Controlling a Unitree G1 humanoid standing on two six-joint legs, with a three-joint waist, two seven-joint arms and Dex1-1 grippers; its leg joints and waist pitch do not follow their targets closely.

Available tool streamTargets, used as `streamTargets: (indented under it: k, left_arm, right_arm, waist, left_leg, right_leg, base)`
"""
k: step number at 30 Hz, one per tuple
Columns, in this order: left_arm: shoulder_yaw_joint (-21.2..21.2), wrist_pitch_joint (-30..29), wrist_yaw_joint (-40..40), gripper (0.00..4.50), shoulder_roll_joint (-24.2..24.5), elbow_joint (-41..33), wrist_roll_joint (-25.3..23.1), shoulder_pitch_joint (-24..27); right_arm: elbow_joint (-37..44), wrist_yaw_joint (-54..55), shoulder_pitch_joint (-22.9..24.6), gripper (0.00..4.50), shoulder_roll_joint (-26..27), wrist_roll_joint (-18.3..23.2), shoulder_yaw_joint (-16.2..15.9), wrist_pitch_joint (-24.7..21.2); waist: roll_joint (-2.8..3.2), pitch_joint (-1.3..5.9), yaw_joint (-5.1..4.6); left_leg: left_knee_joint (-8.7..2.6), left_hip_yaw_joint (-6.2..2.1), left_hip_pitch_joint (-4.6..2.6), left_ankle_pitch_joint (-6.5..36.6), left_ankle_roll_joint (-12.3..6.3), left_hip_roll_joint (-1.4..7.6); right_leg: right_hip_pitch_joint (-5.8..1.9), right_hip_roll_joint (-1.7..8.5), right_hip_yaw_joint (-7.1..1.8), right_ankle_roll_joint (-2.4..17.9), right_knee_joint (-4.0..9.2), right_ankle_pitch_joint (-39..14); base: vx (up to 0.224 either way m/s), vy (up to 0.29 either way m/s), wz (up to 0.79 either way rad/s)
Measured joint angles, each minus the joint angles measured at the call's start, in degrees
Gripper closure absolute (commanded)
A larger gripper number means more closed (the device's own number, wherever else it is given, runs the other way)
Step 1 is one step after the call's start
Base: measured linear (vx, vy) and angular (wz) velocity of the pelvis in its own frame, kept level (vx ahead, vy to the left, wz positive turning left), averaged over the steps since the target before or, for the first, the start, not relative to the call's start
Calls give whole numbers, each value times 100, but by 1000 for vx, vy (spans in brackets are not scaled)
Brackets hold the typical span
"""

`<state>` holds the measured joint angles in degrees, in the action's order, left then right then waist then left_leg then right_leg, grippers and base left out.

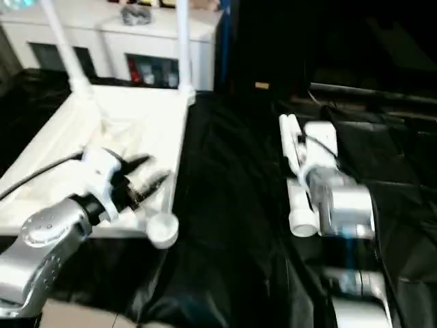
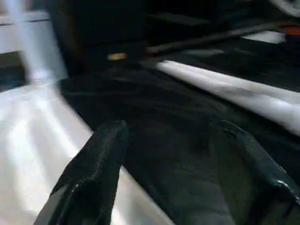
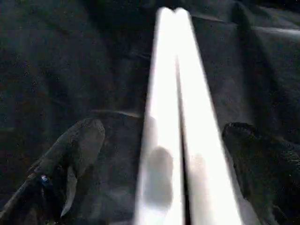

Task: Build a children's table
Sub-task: Pick table leg

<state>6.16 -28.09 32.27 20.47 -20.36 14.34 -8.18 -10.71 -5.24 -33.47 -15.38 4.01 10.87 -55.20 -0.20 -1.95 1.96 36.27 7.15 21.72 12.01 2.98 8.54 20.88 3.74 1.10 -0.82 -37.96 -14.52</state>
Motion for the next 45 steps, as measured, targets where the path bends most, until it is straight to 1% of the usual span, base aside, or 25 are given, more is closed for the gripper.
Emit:
streamTargets:
  k: [2, 3, 5, 7, 8, 12, 14, 15, 18, 24, 27, 37, 40, 42, 45]
  left_arm:
    - [59, -55, 154, 79, 59, -23, 57, -17]
    - [93, -112, 249, 70, 124, -23, 114, -70]
    - [120, -204, 374, 64, 221, -40, 197, -161]
    - [170, -289, 451, 48, 288, -69, 233, -222]
    - [180, -306, 474, 34, 286, -81, 245, -242]
    - [232, -434, 536, 6, 279, -143, 323, -268]
    - [273, -483, 581, 6, 289, -172, 357, -265]
    - [291, -522, 608, 6, 321, -246, 406, -257]
    - [331, -558, 633, 6, 340, -309, 439, -256]
    - [332, -676, 648, 6, 379, -378, 514, -146]
    - [333, -690, 645, 6, 407, -389, 515, -143]
    - [332, -699, 624, 6, 452, -461, 518, -136]
    - [332, -699, 615, 6, 469, -474, 516, -135]
    - [332, -700, 612, 0, 470, -481, 516, -132]
    - [333, -701, 617, 0, 491, -489, 517, -131]
  right_arm:
    - [-151, -99, -56, 0, -30, 45, -9, -66]
    - [-291, -199, -79, 0, -77, 74, -24, -91]
    - [-597, -291, -185, 0, -138, 59, -80, -118]
    - [-817, -290, -334, 0, -156, 49, -124, -120]
    - [-869, -288, -370, 0, -157, 39, -126, -111]
    - [-1177, -294, -512, 0, -218, 6, -171, -72]
    - [-1333, -324, -542, 0, -244, 8, -181, -68]
    - [-1563, -365, -622, 0, -244, 13, -180, -38]
    - [-1797, -400, -668, 0, -240, 22, -179, -28]
    - [-2118, -418, -700, 0, -228, 36, -181, 87]
    - [-2336, -512, -773, 0, -228, 40, -187, 103]
    - [-2628, -659, -921, 0, -115, 207, -183, -44]
    - [-2829, -712, -976, 0, -112, 232, -183, -44]
    - [-2908, -726, -978, 34, -105, 239, -182, -44]
    - [-3102, -764, -1057, 37, -104, 261, -167, -41]
  waist:
    - [-13, -12, 18]
    - [-32, -26, 30]
    - [-49, -41, 27]
    - [-54, -45, 9]
    - [-63, -49, 8]
    - [-87, -55, 9]
    - [-91, -54, 16]
    - [-97, -52, 21]
    - [-97, -52, 42]
    - [-120, -65, 86]
    - [-143, -76, 111]
    - [-213, -117, 141]
    - [-218, -119, 143]
    - [-223, -121, 147]
    - [-223, -122, 145]
  left_leg:
    - [0, 54, -5, -1, 1, 38]
    - [-2, 99, -10, -4, 6, 63]
    - [-2, 135, -10, -17, 25, 85]
    - [-2, 145, -9, -48, 40, 91]
    - [-2, 150, -10, -54, 45, 95]
    - [-2, 174, -8, -60, 54, 122]
    - [-3, 178, 5, -63, 58, 134]
    - [-3, 179, 31, -70, 56, 141]
    - [-42, 195, 55, -124, 26, 143]
    - [-65, 231, 45, -125, 25, 156]
    - [-65, 247, 41, -126, 26, 164]
    - [-66, 252, 40, -129, 31, 169]
    - [-66, 255, 44, -129, 31, 169]
    - [-68, 255, 46, -128, 31, 169]
    - [-69, 256, 46, -128, 31, 170]
  right_leg:
    - [-2, 0, -2, 9, -1, 13]
    - [0, 0, -8, 7, -2, 25]
    - [8, 0, -13, -6, -2, 39]
    - [20, 0, -18, -23, 0, 56]
    - [20, -1, -19, -29, -1, 61]
    - [33, -14, -22, 1, 0, 83]
    - [48, -25, -24, 1, 1, 82]
    - [70, -31, -22, 3, 0, 84]
    - [109, -35, -26, 5, 5, 84]
    - [112, -35, -30, 8, 15, 82]
    - [111, -34, -33, 9, 15, 83]
    - [112, -34, -34, 9, 14, 87]
    - [112, -34, -35, 9, 24, 87]
    - [112, -34, -34, 9, 27, 87]
    - [112, -34, -34, 9, 28, 87]
  base:
    - [-66, -9, 3]
    - [-62, -7, 3]
    - [-27, -2, 0]
    - [0, 0, 0]
    - [0, 0, 0]
    - [0, 0, 0]
    - [0, 0, 0]
    - [0, 0, 0]
    - [0, 0, 0]
    - [0, 0, 0]
    - [0, 0, 0]
    - [0, 0, 0]
    - [0, 0, 0]
    - [0, 0, 0]
    - [0, 0, 0]
